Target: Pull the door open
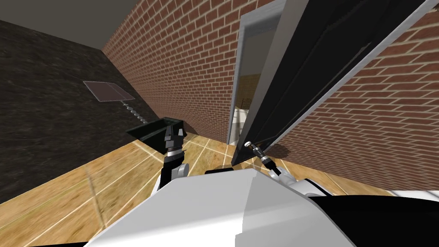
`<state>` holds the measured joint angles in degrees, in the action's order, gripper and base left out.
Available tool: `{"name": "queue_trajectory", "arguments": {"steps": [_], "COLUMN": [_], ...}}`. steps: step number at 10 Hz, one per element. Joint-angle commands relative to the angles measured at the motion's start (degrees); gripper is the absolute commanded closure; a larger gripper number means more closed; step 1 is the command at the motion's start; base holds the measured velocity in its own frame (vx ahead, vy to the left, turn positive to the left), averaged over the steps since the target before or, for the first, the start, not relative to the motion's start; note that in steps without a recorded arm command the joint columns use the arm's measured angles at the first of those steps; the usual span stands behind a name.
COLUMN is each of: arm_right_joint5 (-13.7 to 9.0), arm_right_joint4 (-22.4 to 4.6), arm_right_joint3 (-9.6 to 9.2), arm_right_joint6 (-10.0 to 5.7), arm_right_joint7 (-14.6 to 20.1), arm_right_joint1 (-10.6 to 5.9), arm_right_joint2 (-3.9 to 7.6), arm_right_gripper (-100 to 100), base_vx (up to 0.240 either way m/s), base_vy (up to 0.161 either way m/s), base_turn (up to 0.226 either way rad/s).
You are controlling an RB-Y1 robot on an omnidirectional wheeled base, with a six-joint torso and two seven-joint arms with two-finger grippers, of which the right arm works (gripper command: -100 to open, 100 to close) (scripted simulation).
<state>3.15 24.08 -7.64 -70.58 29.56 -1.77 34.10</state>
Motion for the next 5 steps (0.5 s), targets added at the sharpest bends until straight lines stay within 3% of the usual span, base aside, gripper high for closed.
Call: {"name": "queue_trajectory", "arguments": {"steps": [1, 2, 5], "arm_right_joint5": [0.0, -0.1, -0.3], "arm_right_joint4": [0.0, -0.7, -1.5], "arm_right_joint3": [0.0, -0.04, 0.01], "arm_right_joint6": [0.0, -1.31, -3.14], "arm_right_joint7": [0.0, 0.1, 0.3], "arm_right_joint1": [0.0, 0.53, 1.26], "arm_right_joint2": [0.0, 0.24, 0.72], "arm_right_gripper": [100, 100, 100], "base_vx": [-0.057, -0.148, -0.196], "base_vy": [-0.042, -0.073, -0.114], "base_turn": [0.045, 0.199, 0.208]}}
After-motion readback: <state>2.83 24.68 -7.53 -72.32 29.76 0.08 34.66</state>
